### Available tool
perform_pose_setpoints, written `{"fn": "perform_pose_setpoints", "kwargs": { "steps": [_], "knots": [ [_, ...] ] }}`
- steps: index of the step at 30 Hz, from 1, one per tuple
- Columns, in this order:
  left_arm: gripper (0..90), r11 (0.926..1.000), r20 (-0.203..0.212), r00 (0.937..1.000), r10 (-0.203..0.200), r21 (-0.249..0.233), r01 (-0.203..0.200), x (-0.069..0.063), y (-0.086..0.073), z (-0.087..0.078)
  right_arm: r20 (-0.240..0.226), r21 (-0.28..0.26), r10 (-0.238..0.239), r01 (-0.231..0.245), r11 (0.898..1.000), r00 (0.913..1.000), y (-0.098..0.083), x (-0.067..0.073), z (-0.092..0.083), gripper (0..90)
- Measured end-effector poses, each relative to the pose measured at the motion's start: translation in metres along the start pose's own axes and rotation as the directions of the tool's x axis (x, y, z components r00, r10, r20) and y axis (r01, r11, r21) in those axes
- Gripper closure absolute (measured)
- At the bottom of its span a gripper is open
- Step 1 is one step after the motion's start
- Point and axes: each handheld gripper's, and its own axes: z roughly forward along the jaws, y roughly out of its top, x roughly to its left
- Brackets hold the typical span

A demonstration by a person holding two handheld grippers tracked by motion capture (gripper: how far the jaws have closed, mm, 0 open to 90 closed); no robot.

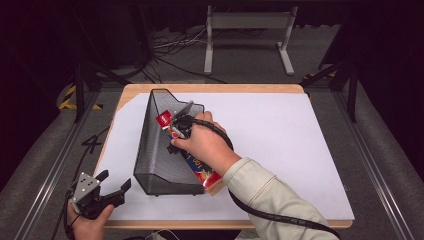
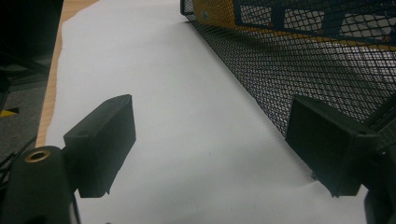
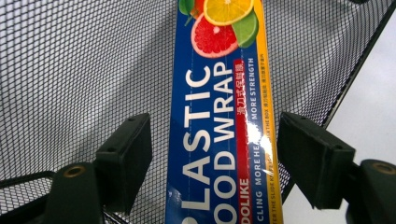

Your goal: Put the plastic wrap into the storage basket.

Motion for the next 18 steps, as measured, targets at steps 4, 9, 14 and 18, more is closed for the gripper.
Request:
{"fn": "perform_pose_setpoints", "kwargs": {
  "steps": [4,9,14,18],
  "knots": [
    [16.9,1.0,0.0,1.0,0.001,0.002,-0.001,0.0,0.0,0.0,-0.018,-0.011,-0.003,0.002,1.0,0.9998,-0.001,-0.001,-0.002,23.7],
    [16.8,1.0,-0.002,1.0,-0.002,0.001,0.002,0.0,0.0,0.0,-0.039,-0.062,-0.025,0.022,0.998,0.9989,-0.002,-0.005,-0.009,19.7],
    [16.9,1.0,-0.004,1.0,-0.001,0.0,0.001,0.0,0.0,0.001,-0.058,-0.19,-0.057,0.045,0.981,0.9966,-0.003,-0.013,-0.023,18.7],
    [16.9,1.0,-0.005,1.0,-0.004,-0.001,0.004,0.0,0.0,0.0,-0.086,-0.273,-0.069,0.043,0.961,0.9939,-0.005,-0.018,-0.037,18.7]
  ]
}}
